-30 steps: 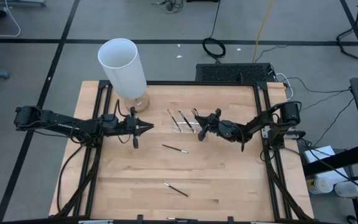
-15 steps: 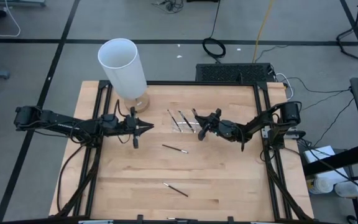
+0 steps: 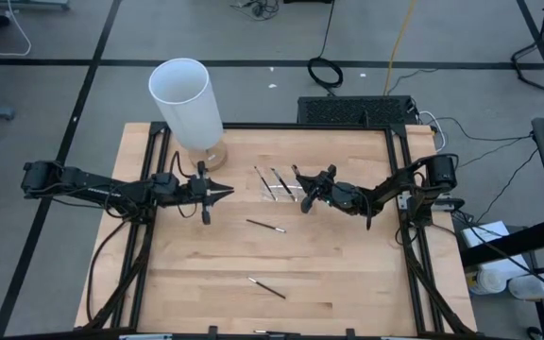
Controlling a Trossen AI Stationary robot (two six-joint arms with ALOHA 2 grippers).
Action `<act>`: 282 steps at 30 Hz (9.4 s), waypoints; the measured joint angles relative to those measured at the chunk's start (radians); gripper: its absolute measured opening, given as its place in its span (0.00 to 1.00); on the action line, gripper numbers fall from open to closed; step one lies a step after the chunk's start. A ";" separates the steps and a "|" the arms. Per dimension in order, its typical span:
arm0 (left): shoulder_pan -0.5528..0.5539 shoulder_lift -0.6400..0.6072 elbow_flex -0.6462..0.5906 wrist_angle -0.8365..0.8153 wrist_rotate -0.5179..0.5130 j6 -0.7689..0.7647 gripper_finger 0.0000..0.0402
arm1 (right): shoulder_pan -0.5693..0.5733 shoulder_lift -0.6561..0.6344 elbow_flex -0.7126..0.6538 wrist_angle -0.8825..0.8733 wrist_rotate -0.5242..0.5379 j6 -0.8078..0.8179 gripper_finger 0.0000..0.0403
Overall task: Put items in baskets/containers
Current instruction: Put the black eyeshadow brush into the transparent organizer, then put the black liner brush into the transparent organizer
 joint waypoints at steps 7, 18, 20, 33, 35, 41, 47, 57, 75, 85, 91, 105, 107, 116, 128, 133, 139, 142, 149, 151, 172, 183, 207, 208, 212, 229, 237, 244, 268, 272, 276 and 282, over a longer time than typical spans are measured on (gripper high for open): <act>0.000 0.000 0.000 -0.007 0.000 -0.020 0.10 | 0.006 0.001 0.000 0.005 -0.002 0.011 0.00; -0.043 -0.008 0.000 -0.009 0.002 -0.033 0.10 | 0.009 0.001 0.000 0.007 -0.002 0.014 0.00; -0.046 -0.008 0.000 -0.022 0.002 -0.007 0.10 | 0.009 0.001 0.000 0.006 -0.002 0.007 0.00; -0.047 -0.008 0.000 0.020 0.000 0.038 0.10 | -0.006 0.002 -0.001 0.011 -0.002 0.008 0.00; -0.047 -0.008 0.000 0.020 -0.001 0.028 0.10 | -0.006 0.002 -0.001 0.007 -0.002 0.008 0.00; -0.047 -0.008 0.000 0.038 -0.001 0.025 0.10 | -0.004 0.002 -0.001 0.009 -0.004 0.022 0.05; -0.047 -0.008 0.000 0.030 0.000 -0.055 0.10 | -0.004 0.002 -0.001 0.025 -0.004 0.053 0.15; -0.048 -0.008 0.000 0.010 -0.001 -0.025 0.10 | 0.067 -0.128 0.093 0.000 -0.057 -0.278 0.29; -0.050 -0.008 0.000 0.008 -0.001 -0.037 0.10 | 0.365 0.130 0.762 -0.977 -0.056 -0.078 0.26; -0.050 -0.008 0.000 0.008 -0.001 -0.027 0.10 | 0.431 0.167 0.764 -0.898 -0.293 -0.038 0.26; -0.062 -0.008 0.000 0.008 0.000 -0.111 0.10 | 0.511 0.166 0.765 -0.936 -0.195 -0.057 0.26; -0.102 -0.007 0.000 -0.086 0.176 -0.034 0.10 | 0.525 0.166 0.764 -1.015 0.100 -0.164 0.26; -0.103 -0.006 0.000 -0.109 0.284 0.055 0.10 | 0.524 0.166 0.764 -0.994 0.078 -0.200 0.26; -0.116 -0.006 0.000 -0.056 0.351 -0.080 0.10 | 0.518 0.166 0.764 -0.989 0.072 -0.158 0.26; -0.119 -0.006 0.000 -0.156 0.443 -0.153 0.10 | 0.506 0.159 0.764 -0.999 0.051 -0.125 0.26; -0.129 -0.006 0.000 -0.156 0.442 -0.183 0.10 | 0.453 0.160 0.763 -1.034 0.045 0.032 0.26; -0.149 -0.006 0.000 -0.126 0.442 -0.147 0.10 | 0.430 0.161 0.763 -1.024 -0.081 0.014 0.26; -0.151 -0.006 0.000 -0.119 0.442 -0.140 0.10 | 0.429 0.161 0.763 -1.036 -0.048 0.011 0.26; -0.151 -0.006 0.000 -0.124 0.442 -0.103 0.10 | 0.432 0.157 0.832 -1.133 -0.188 0.076 0.26; -0.151 -0.006 0.000 -0.135 0.441 -0.103 0.10 | 0.443 0.160 0.903 -1.249 -0.216 0.110 0.25; -0.149 -0.006 0.000 -0.178 0.269 0.044 0.10 | 0.526 0.405 1.281 -1.481 -0.424 0.340 0.43; -0.149 -0.006 0.000 -0.112 0.260 0.065 0.10 | 0.548 0.460 1.308 -1.586 -0.319 0.395 0.45; -0.149 -0.006 0.000 -0.085 0.251 0.098 0.10 | 0.522 0.496 1.225 -1.687 -0.269 0.390 0.34; -0.149 -0.006 0.000 -0.090 0.251 0.086 0.10 | 0.520 0.496 1.217 -1.689 -0.274 0.401 0.32; -0.149 -0.006 0.000 -0.093 0.251 0.022 0.10 | 0.510 0.496 1.181 -1.701 -0.350 0.442 0.23; -0.149 -0.006 0.000 -0.098 0.251 -0.021 0.10 | 0.491 0.492 1.077 -1.665 -0.405 0.476 0.02; -0.149 -0.006 0.000 -0.124 0.251 -0.044 0.10 | 0.468 0.492 1.077 -1.677 -0.415 0.457 0.01; -0.149 -0.006 0.000 -0.142 0.251 -0.046 0.10 | 0.444 0.490 1.078 -1.728 -0.401 0.518 0.01; -0.149 -0.006 0.000 -0.118 0.251 -0.103 0.10 | 0.412 0.419 1.070 -1.890 -0.327 0.535 0.01; -0.149 -0.006 0.000 -0.105 0.251 -0.103 0.10 | 0.403 0.418 1.070 -1.878 -0.362 0.503 0.01; -0.149 -0.006 0.000 -0.104 0.252 -0.107 0.10 | 0.400 0.418 1.070 -1.875 -0.368 0.504 0.01; -0.149 -0.006 0.000 -0.104 0.261 -0.158 0.10 | 0.404 0.418 1.071 -1.871 -0.366 0.533 0.01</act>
